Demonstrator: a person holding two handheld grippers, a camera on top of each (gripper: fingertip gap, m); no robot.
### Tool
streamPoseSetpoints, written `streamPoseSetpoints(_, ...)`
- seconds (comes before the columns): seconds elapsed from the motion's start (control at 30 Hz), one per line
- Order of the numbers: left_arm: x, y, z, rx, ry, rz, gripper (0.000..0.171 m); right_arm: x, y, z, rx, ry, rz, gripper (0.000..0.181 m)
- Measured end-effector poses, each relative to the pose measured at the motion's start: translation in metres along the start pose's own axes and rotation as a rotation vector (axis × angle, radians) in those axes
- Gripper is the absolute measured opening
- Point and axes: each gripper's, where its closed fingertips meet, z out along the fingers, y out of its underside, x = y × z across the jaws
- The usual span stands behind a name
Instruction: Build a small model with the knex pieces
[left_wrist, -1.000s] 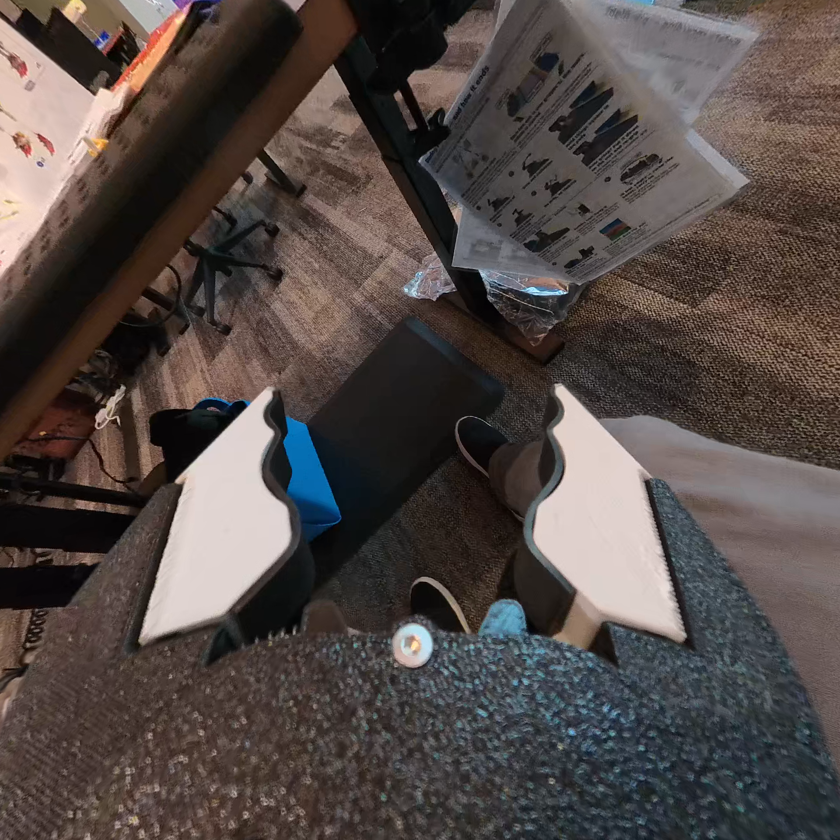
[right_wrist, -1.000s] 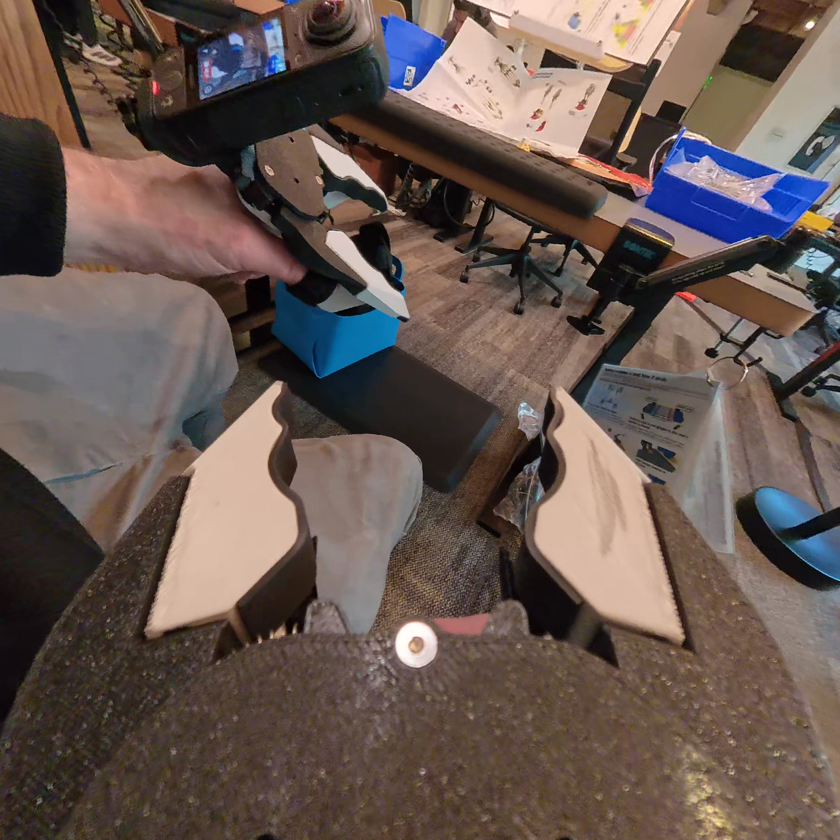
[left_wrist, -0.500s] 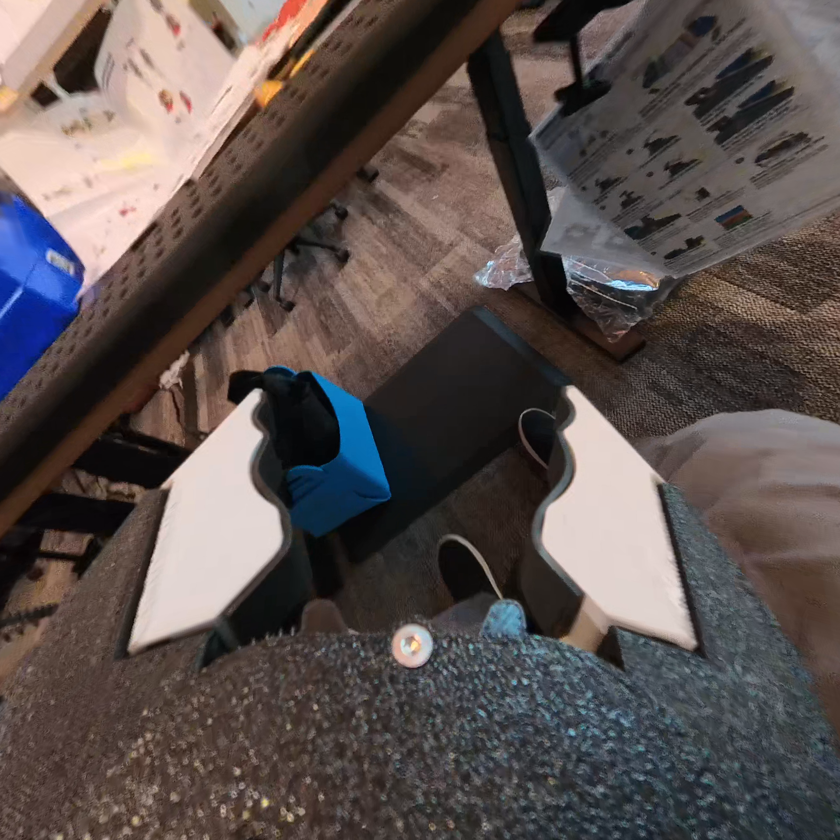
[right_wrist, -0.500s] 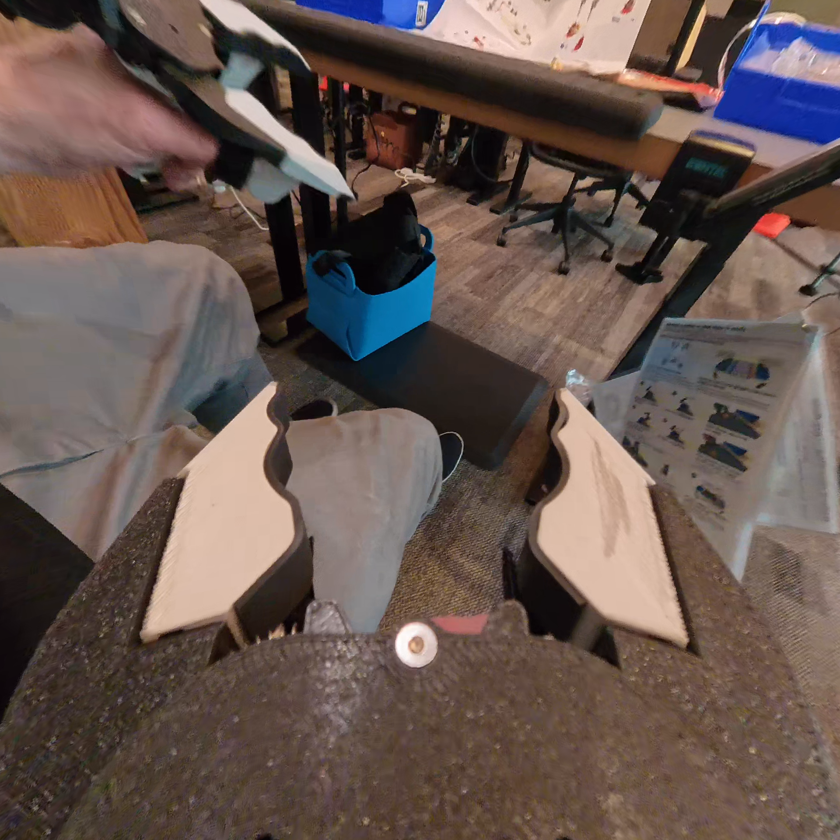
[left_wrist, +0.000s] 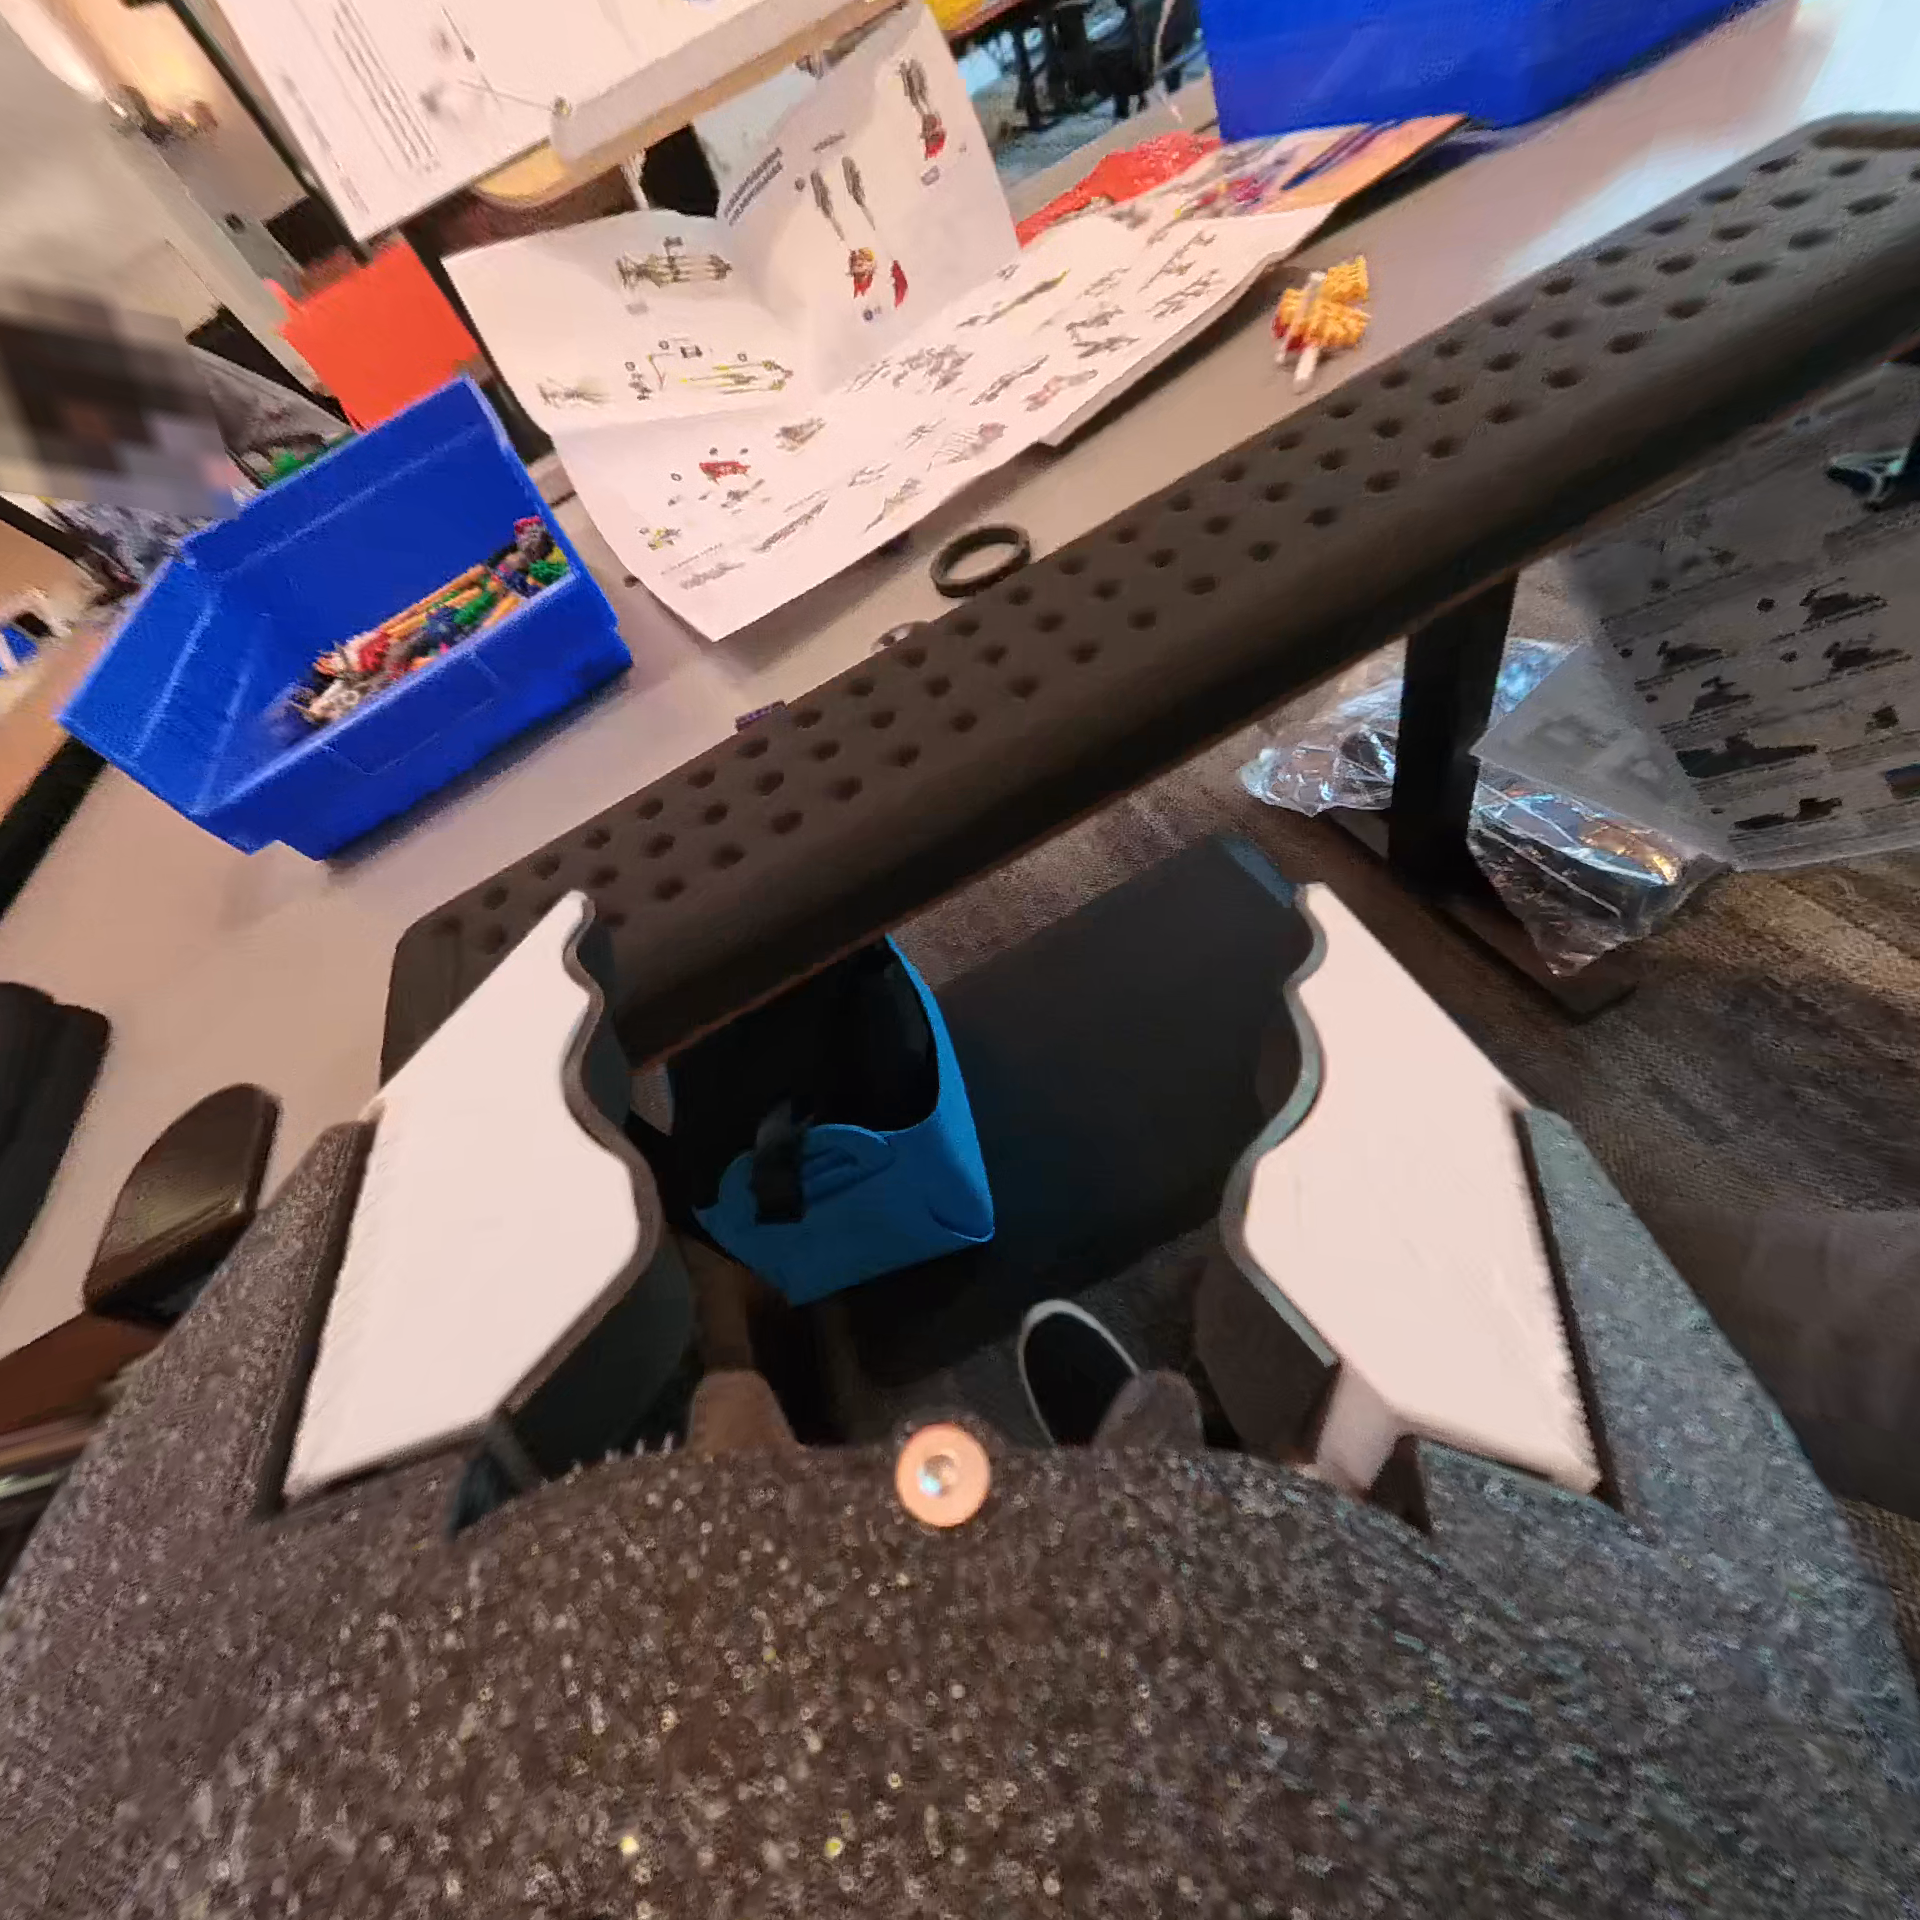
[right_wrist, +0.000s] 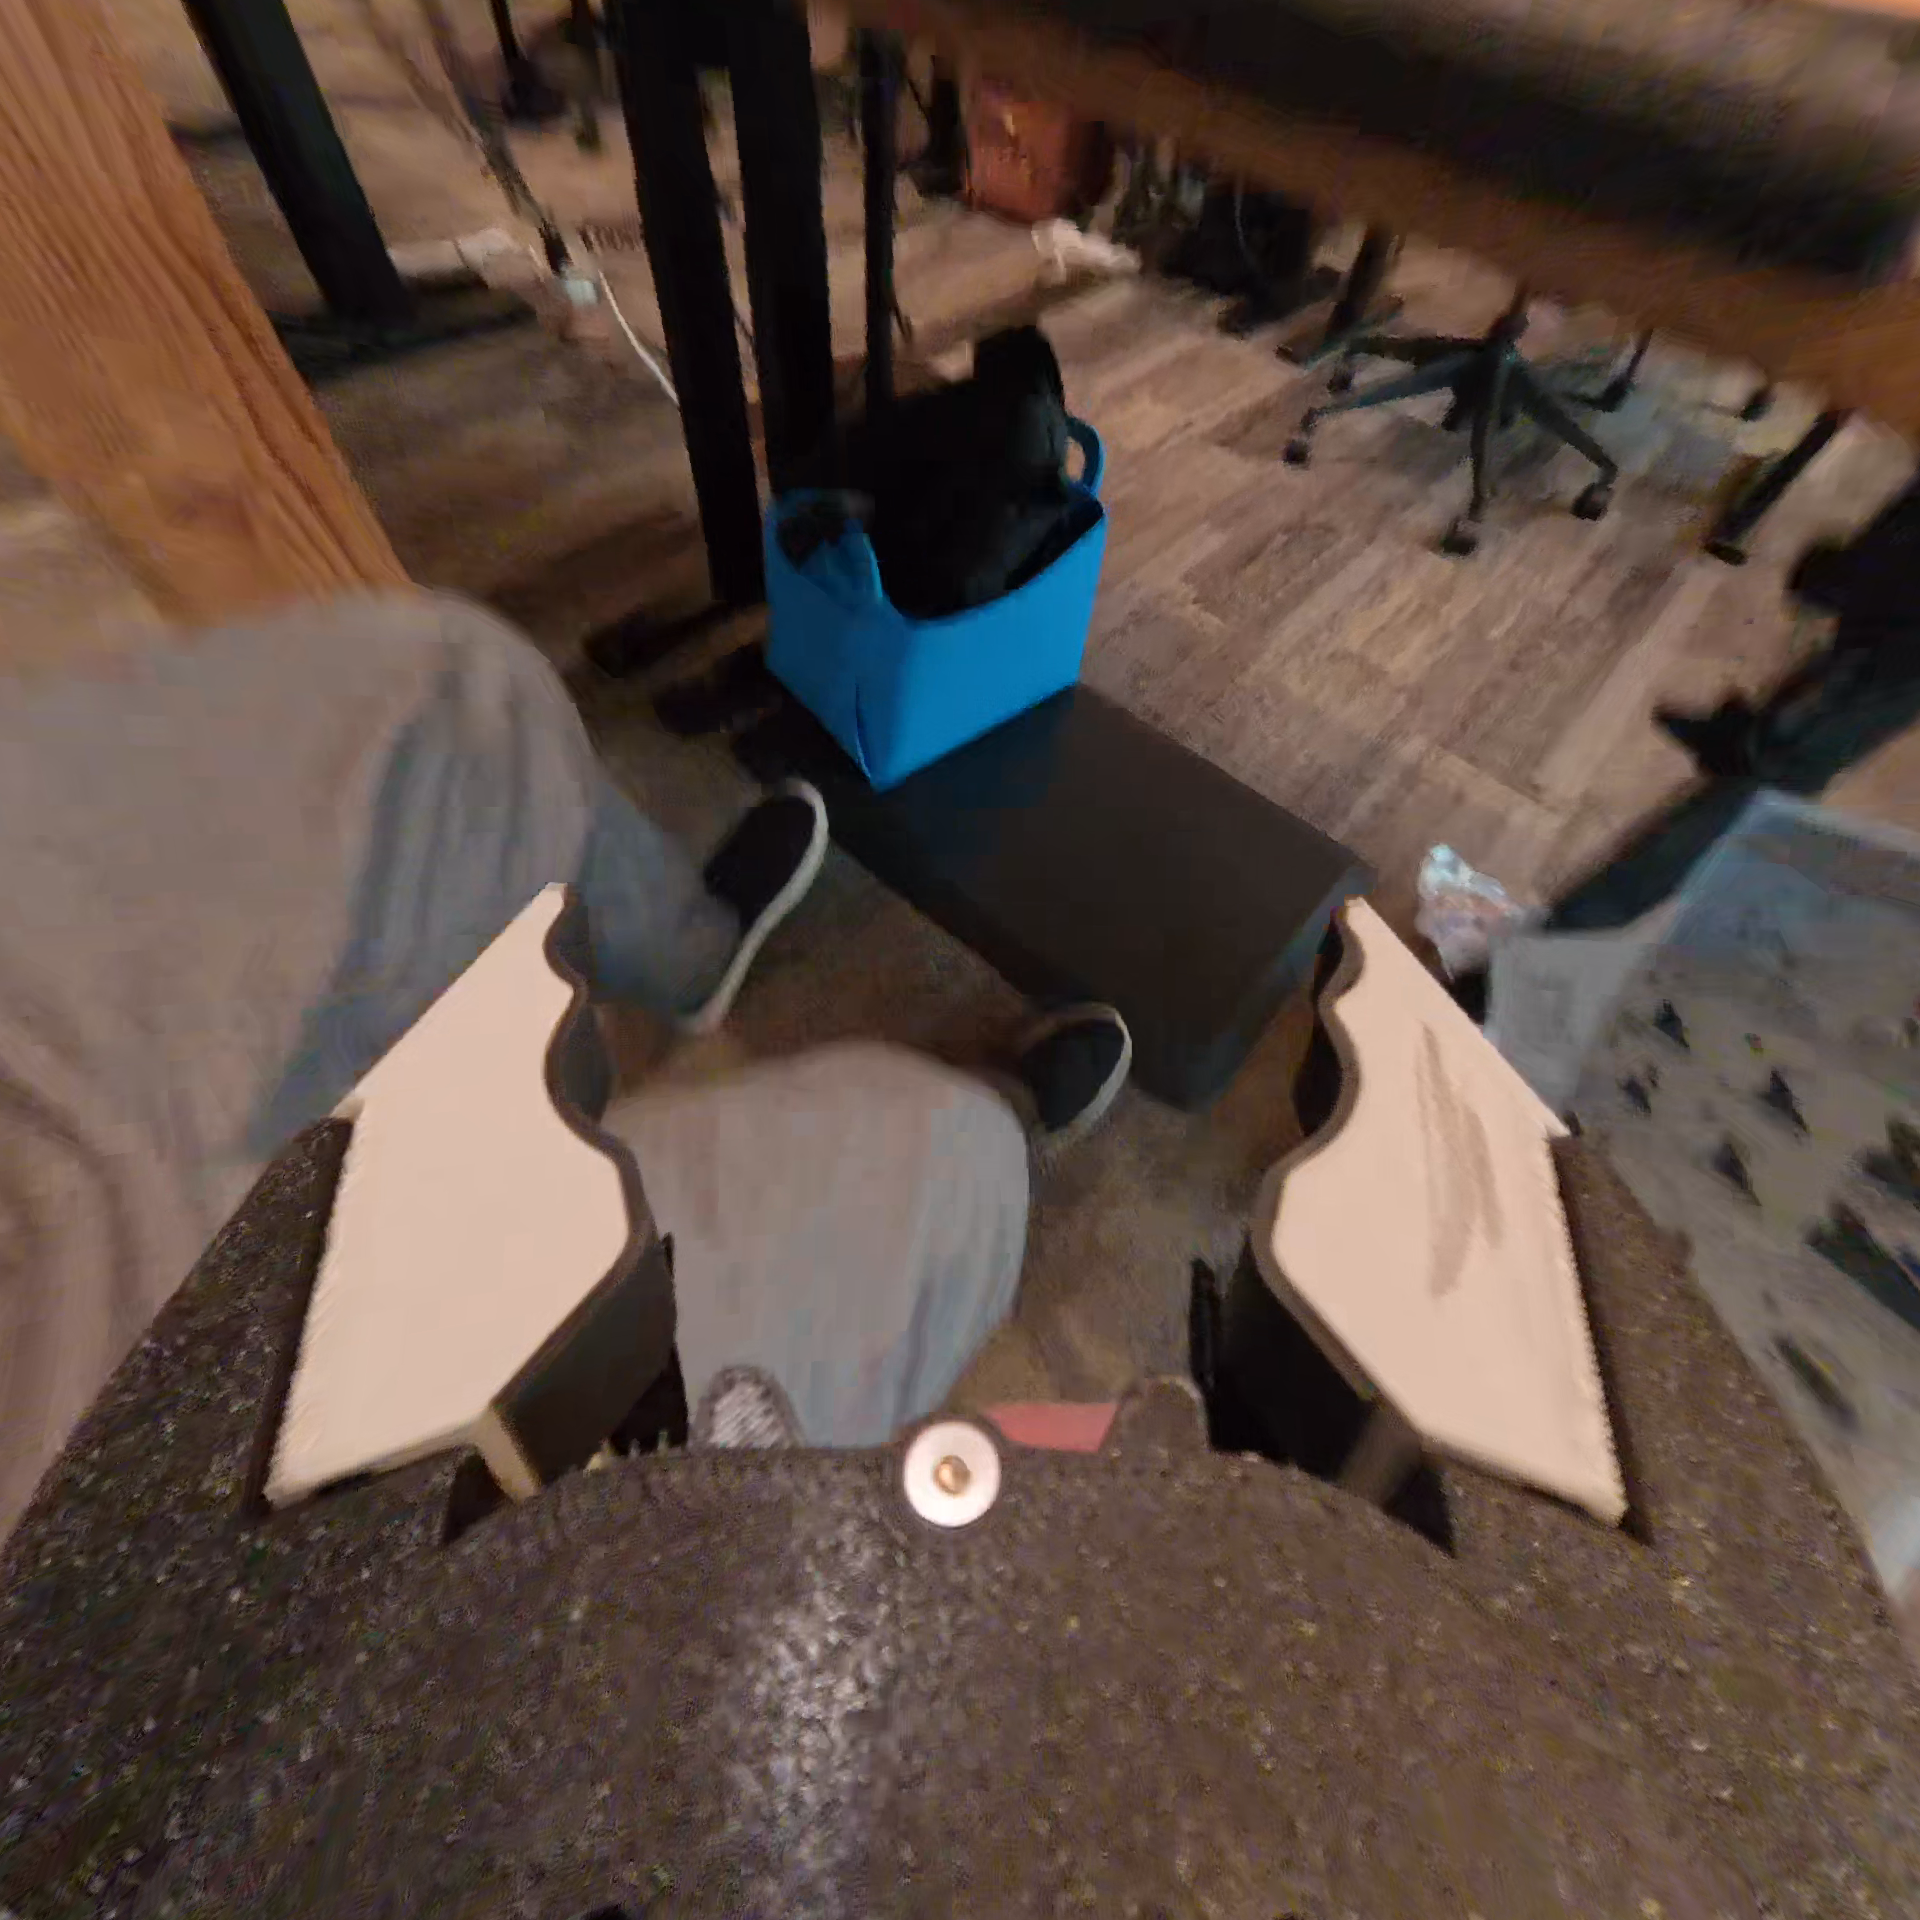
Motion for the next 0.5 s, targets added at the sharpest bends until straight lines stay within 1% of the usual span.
streamPoseSetpoints(0.07, -0.014, -0.002, 0.019, 0.01, 0.035, -0.019, 0.122, 0.015, -0.06, 0.042, 0.066, -0.032, 0.019, 0.136)
streamPoseSetpoints(0.13, -0.027, -0.006, 0.038, 0.02, 0.059, -0.015, 0.121, 0.027, -0.104, 0.089, 0.076, -0.053, -0.023, 0.139)
streamPoseSetpoints(0.17, -0.032, -0.011, 0.047, 0.034, 0.075, -0.015, 0.121, 0.034, -0.121, 0.112, 0.06, -0.052, -0.062, 0.145)
streamPoseSetpoints(0.2, -0.036, -0.016, 0.056, 0.048, 0.1, -0.021, 0.12, 0.04, -0.135, 0.134, 0.037, -0.049, -0.108, 0.157)
streamPoseSetpoints(0.23, -0.034, -0.022, 0.064, 0.058, 0.151, -0.023, 0.112, 0.047, -0.149, 0.152, 0.018, -0.045, -0.146, 0.158)
streamPoseSetpoints(0.27, -0.029, -0.029, 0.072, 0.062, 0.221, -0.009, 0.101, 0.053, -0.165, 0.168, 0.012, -0.047, -0.164, 0.158)
streamPoseSetpoints(0.3, -0.027, -0.036, 0.082, 0.063, 0.253, 0.009, 0.102, 0.058, -0.18, 0.182, 0.013, -0.063, -0.162, 0.157)
streamPoseSetpoints(0.37, -0.031, -0.054, 0.104, 0.061, 0.252, 0.058, 0.109, 0.069, -0.208, 0.205, 0.007, -0.1, -0.133, 0.157)
streamPoseSetpoints(0.43, -0.03, -0.074, 0.126, 0.053, 0.283, 0.119, 0.118, 0.089, -0.235, 0.225, 0.026, -0.097, -0.119, 0.157)
streamPoseSetpoints(0.5, -0.036, -0.089, 0.153, 0.04, 0.281, 0.163, 0.121, 0.116, -0.262, 0.242, 0.065, -0.071, -0.116, 0.157)
